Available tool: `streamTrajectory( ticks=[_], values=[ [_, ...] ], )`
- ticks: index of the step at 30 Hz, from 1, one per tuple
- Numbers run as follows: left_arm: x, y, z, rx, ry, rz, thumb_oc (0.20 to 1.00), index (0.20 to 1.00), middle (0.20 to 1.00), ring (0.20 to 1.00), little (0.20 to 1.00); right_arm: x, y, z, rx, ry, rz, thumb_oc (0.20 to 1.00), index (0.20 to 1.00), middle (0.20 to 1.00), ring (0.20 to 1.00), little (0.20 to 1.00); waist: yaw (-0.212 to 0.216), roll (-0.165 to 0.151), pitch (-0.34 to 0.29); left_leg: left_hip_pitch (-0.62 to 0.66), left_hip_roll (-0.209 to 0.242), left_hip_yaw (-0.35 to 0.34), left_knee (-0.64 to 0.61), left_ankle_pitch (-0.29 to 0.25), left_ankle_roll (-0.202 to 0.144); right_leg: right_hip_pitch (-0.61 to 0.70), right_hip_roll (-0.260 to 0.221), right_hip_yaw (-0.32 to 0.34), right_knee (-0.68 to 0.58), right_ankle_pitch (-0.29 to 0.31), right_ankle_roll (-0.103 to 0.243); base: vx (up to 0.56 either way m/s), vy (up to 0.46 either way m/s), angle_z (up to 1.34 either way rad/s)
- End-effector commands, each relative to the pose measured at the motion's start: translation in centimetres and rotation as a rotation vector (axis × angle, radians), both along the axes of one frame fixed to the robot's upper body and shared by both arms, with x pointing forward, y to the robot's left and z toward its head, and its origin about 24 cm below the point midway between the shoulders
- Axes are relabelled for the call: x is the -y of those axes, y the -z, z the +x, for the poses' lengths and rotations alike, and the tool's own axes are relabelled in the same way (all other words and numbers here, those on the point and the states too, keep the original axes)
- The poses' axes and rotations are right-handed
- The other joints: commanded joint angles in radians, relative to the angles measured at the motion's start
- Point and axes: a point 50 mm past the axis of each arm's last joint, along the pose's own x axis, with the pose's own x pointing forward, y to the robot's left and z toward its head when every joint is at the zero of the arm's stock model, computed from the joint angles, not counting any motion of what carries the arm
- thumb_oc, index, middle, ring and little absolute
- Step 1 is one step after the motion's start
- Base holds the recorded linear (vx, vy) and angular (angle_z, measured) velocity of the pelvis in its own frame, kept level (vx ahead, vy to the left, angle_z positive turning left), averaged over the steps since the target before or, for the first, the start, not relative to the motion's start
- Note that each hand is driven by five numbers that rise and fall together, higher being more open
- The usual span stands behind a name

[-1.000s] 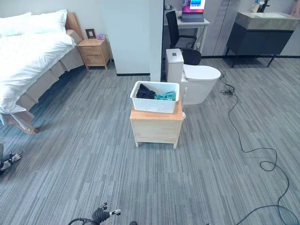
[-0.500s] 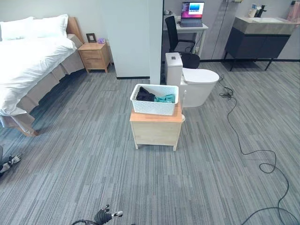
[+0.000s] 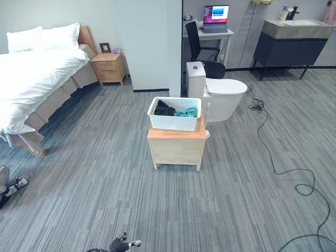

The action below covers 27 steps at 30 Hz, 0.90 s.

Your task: Grab the laundry basket,head to the washer,open it,put in the laundry and shut it.

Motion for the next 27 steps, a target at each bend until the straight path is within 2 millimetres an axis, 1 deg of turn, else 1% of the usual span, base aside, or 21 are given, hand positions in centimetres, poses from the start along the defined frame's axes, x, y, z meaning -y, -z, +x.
streamTrajectory(
  ticks=[1, 5, 9, 11, 12, 13, 14, 15, 16, 17, 19, 20, 21, 22, 23, 24, 25, 26, 27],
  values=[
    [0.2, -0.4, 2.5, 0.04, 0.031, -0.003, 1.0, 1.0, 1.0, 1.0, 1.0, 0.7, -0.1, 0.0, -0.05, 0.002, -0.039, 1.0, 1.0, 1.0, 1.0, 1.0, 0.016, -0.042, 0.038, 0.037, -0.004, -0.043, 0.006, -0.065, -0.001, -0.023, -0.028, 0.019, 0.008, -0.002, 0.026, 0.0, 0.0, 0.0],
    [0.2, -0.4, 2.6, 0.042, 0.023, -0.005, 1.0, 1.0, 1.0, 1.0, 1.0, 0.9, -0.1, -0.1, -0.051, 0.016, -0.046, 1.0, 1.0, 1.0, 1.0, 1.0, 0.015, -0.04, 0.043, 0.035, 0.003, -0.045, 0.006, -0.061, -0.004, -0.023, -0.02, 0.021, 0.008, -0.007, 0.02, 0.0, -0.035, 0.0],
    [0.2, -0.4, 2.7, 0.037, -0.01, -0.016, 1.0, 1.0, 1.0, 1.0, 1.0, 1.3, -0.2, -0.1, -0.056, 0.033, -0.056, 1.0, 1.0, 1.0, 1.0, 1.0, 0.013, -0.039, 0.058, 0.027, 0.022, -0.048, 0.025, -0.053, -0.015, -0.021, 0.0, 0.024, 0.008, -0.017, 0.003, 0.0, -0.079, 0.0],
    [0.4, -0.7, 3.5, 0.068, -0.037, -0.028, 1.0, 1.0, 1.0, 1.0, 1.0, 1.6, -0.3, 0.0, -0.056, 0.041, -0.067, 1.0, 1.0, 1.0, 1.0, 1.0, 0.012, -0.044, 0.081, -0.024, 0.036, -0.065, 0.119, -0.067, -0.028, -0.019, 0.02, 0.031, 0.008, -0.028, -0.021, -0.03, -0.127, 0.02],
    [0.4, -0.7, 3.5, 0.068, -0.037, -0.028, 1.0, 1.0, 1.0, 1.0, 1.0, 1.6, -0.3, 0.0, -0.056, 0.041, -0.067, 1.0, 1.0, 1.0, 1.0, 1.0, 0.011, -0.044, 0.081, -0.028, 0.036, -0.067, 0.123, -0.069, -0.028, -0.019, 0.02, 0.029, 0.008, -0.028, -0.021, -0.03, -0.142, 0.12],
    [0.7, -1.1, 4.5, 0.11, -0.043, -0.041, 1.0, 1.0, 1.0, 1.0, 1.0, 1.7, -0.4, 0.1, -0.05, 0.048, -0.072, 1.0, 1.0, 1.0, 1.0, 1.0, 0.013, -0.051, 0.11, -0.092, 0.04, -0.079, 0.235, -0.054, -0.048, -0.009, 0.036, 0.032, 0.008, -0.042, -0.046, -0.04, -0.151, 0.17],
    [0.8, -1.3, 5.0, 0.13, -0.036, -0.038, 1.0, 1.0, 1.0, 1.0, 1.0, 1.9, -0.5, 0.4, -0.041, 0.049, -0.079, 1.0, 1.0, 1.0, 1.0, 1.0, 0.016, -0.055, 0.129, -0.147, 0.037, -0.101, 0.321, -0.021, -0.058, -0.004, 0.04, 0.03, 0.008, -0.043, -0.057, -0.05, -0.195, 0.28],
    [0.9, -1.4, 5.3, 0.137, -0.036, -0.038, 1.0, 1.0, 1.0, 1.0, 1.0, 2.0, -0.5, 0.6, -0.033, 0.046, -0.086, 1.0, 1.0, 1.0, 1.0, 1.0, 0.017, -0.058, 0.144, -0.201, 0.029, -0.125, 0.409, 0.017, -0.062, 0.0, 0.045, 0.026, 0.008, -0.041, -0.067, 0.0, -0.132, 0.32],
    [1.0, -1.4, 5.5, 0.134, -0.048, -0.041, 1.0, 1.0, 1.0, 1.0, 1.0, 2.1, -0.6, 1.0, -0.025, 0.042, -0.089, 1.0, 1.0, 1.0, 1.0, 1.0, 0.017, -0.063, 0.153, -0.241, 0.019, -0.138, 0.475, 0.035, -0.057, 0.004, 0.046, 0.023, 0.008, -0.044, -0.071, 0.05, -0.093, 0.32],
    [1.2, -1.4, 5.6, 0.134, -0.054, -0.042, 1.0, 1.0, 1.0, 1.0, 1.0, 2.3, -0.7, 1.4, -0.018, 0.036, -0.096, 1.0, 1.0, 1.0, 1.0, 1.0, 0.015, -0.065, 0.158, -0.276, 0.012, -0.143, 0.509, 0.043, -0.05, 0.007, 0.047, 0.019, 0.008, -0.052, -0.074, 0.06, -0.047, 0.23],
    [1.2, -1.4, 5.6, 0.134, -0.054, -0.042, 1.0, 1.0, 1.0, 1.0, 1.0, 2.3, -0.7, 1.4, -0.018, 0.036, -0.096, 1.0, 1.0, 1.0, 1.0, 1.0, 0.014, -0.065, 0.157, -0.28, 0.012, -0.145, 0.512, 0.041, -0.05, 0.006, 0.048, 0.017, 0.008, -0.052, -0.074, 0.08, 0.003, 0.03],
    [1.4, -1.6, 6.1, 0.15, -0.062, -0.04, 1.0, 1.0, 1.0, 1.0, 1.0, 2.5, -0.9, 1.8, -0.012, 0.022, -0.108, 1.0, 1.0, 1.0, 1.0, 1.0, 0.019, -0.069, 0.156, -0.316, -0.006, -0.117, 0.451, 0.009, -0.034, 0.011, 0.044, 0.014, 0.008, -0.067, -0.067, 0.34, 0.1, -0.02],
    [1.5, -1.6, 6.1, 0.15, -0.054, -0.042, 1.0, 1.0, 1.0, 1.0, 1.0, 2.6, -0.9, 2.0, -0.016, 0.003, -0.113, 1.0, 1.0, 1.0, 1.0, 1.0, 0.029, -0.067, 0.138, -0.318, -0.001, -0.083, 0.304, 0.003, -0.023, 0.017, 0.048, 0.017, 0.008, -0.088, -0.054, 0.35, 0.099, 0.09],
    [1.5, -1.6, 6.1, 0.149, -0.054, -0.042, 1.0, 1.0, 1.0, 1.0, 1.0, 2.6, -0.9, 2.0, -0.016, 0.003, -0.113, 1.0, 1.0, 1.0, 1.0, 1.0, 0.032, -0.069, 0.14, -0.31, -0.002, -0.078, 0.295, 0.006, -0.023, 0.019, 0.045, 0.02, 0.008, -0.088, -0.053, 0.47, 0.201, 0.14],
    [1.5, -1.6, 6.1, 0.147, -0.042, -0.038, 1.0, 1.0, 1.0, 1.0, 1.0, 2.8, -1.1, 2.7, 0.0, 0.0, -0.119, 1.0, 1.0, 1.0, 1.0, 1.0, 0.051, -0.065, 0.126, -0.369, 0.02, -0.001, 0.17, 0.051, -0.022, 0.045, 0.046, 0.018, 0.008, -0.13, -0.042, 0.35, 0.164, 0.17],
    [1.4, -1.5, 6.0, 0.141, -0.037, -0.033, 1.0, 1.0, 1.0, 1.0, 1.0, 2.8, -1.1, 2.8, 0.004, 0.004, -0.119, 1.0, 1.0, 1.0, 1.0, 1.0, 0.062, -0.064, 0.124, -0.384, 0.023, 0.022, 0.154, 0.063, -0.021, 0.058, 0.045, 0.023, 0.008, -0.137, -0.043, 0.47, 0.225, 0.07],
    [1.2, -1.4, 5.7, 0.129, -0.035, -0.026, 1.0, 1.0, 1.0, 1.0, 1.0, 2.7, -1.1, 2.8, 0.001, 0.005, -0.116, 1.0, 1.0, 1.0, 1.0, 1.0, 0.07, -0.064, 0.117, -0.396, 0.023, 0.035, 0.15, 0.079, -0.023, 0.073, 0.042, 0.027, 0.008, -0.142, -0.039, 0.39, 0.182, 0.02],
    [0.8, -1.2, 5.2, 0.106, -0.048, -0.015, 1.0, 1.0, 1.0, 1.0, 1.0, 2.5, -1.0, 2.7, -0.006, 0.005, -0.107, 1.0, 1.0, 1.0, 1.0, 1.0, 0.085, -0.068, 0.101, -0.372, 0.017, 0.031, 0.13, 0.083, -0.016, 0.092, 0.034, 0.036, 0.008, -0.145, -0.027, 0.46, 0.212, -0.31],
    [0.5, -1.1, 4.9, 0.093, -0.06, -0.01, 1.0, 1.0, 1.0, 1.0, 1.0, 2.4, -0.9, 2.3, -0.016, 0.009, -0.104, 1.0, 1.0, 1.0, 1.0, 1.0, 0.089, -0.069, 0.087, -0.382, 0.008, 0.014, 0.157, 0.093, -0.01, 0.106, 0.022, 0.037, 0.02, -0.15, -0.017, 0.34, 0.152, -0.46]
  ],
)
